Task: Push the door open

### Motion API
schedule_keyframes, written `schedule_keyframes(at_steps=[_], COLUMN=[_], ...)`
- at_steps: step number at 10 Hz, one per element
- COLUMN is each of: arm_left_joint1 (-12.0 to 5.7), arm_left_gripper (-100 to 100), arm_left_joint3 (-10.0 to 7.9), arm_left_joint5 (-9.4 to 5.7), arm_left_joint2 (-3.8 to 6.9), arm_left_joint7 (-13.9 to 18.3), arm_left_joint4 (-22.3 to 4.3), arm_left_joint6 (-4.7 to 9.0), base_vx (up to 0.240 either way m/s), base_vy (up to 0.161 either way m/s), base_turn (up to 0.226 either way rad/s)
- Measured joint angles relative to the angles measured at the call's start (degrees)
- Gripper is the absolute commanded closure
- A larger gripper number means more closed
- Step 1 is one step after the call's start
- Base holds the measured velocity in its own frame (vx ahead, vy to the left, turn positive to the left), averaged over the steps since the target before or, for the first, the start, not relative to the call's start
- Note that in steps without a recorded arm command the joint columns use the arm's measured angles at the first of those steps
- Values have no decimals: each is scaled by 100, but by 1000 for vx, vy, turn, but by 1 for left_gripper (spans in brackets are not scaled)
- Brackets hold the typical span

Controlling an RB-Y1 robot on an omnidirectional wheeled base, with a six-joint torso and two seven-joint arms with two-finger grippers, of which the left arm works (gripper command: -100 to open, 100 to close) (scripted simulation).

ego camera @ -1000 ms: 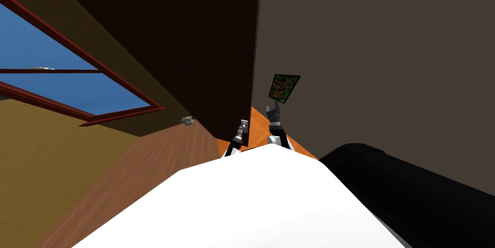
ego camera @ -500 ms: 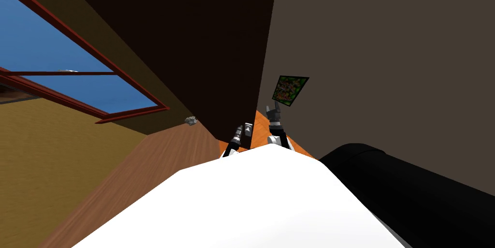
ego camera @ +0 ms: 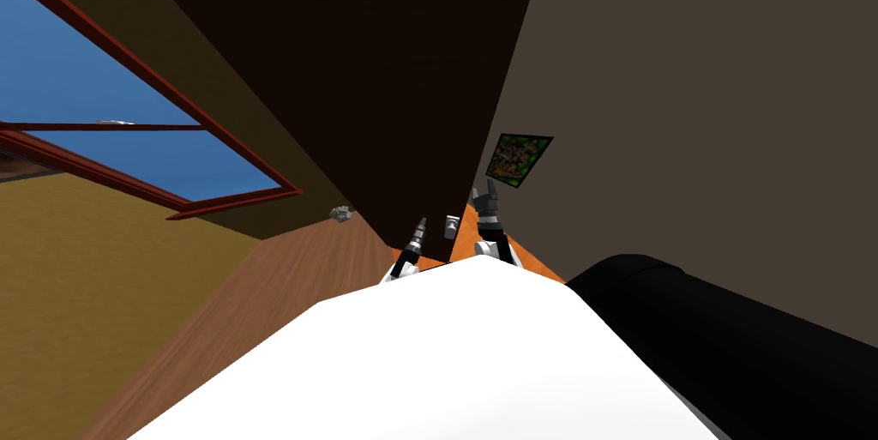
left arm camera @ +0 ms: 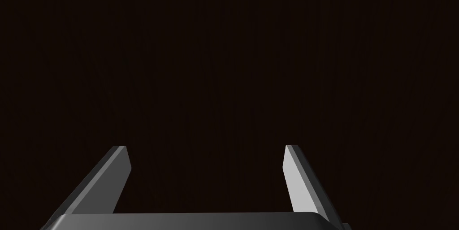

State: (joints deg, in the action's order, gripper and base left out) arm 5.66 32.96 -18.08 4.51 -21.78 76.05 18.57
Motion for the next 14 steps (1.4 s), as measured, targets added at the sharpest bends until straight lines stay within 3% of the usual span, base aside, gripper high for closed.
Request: schedule_keyframes(at_steps=[3, 10, 14], arm_left_joint1=[-275, -984, -1318], arm_left_gripper=[-100, -100, -100], arm_left_joint3=[-103, -343, -412], arm_left_joint5=[-33, -124, -153], arm_left_joint2=[108, 173, 84], arm_left_joint7=[81, 304, 405], arm_left_joint4=[-268, -989, -1375], arm_left_joint6=[23, 141, 198], base_vx=[-3, -48, -69], base_vy=[137, 109, 53], base_turn=[-35, -34, -5])
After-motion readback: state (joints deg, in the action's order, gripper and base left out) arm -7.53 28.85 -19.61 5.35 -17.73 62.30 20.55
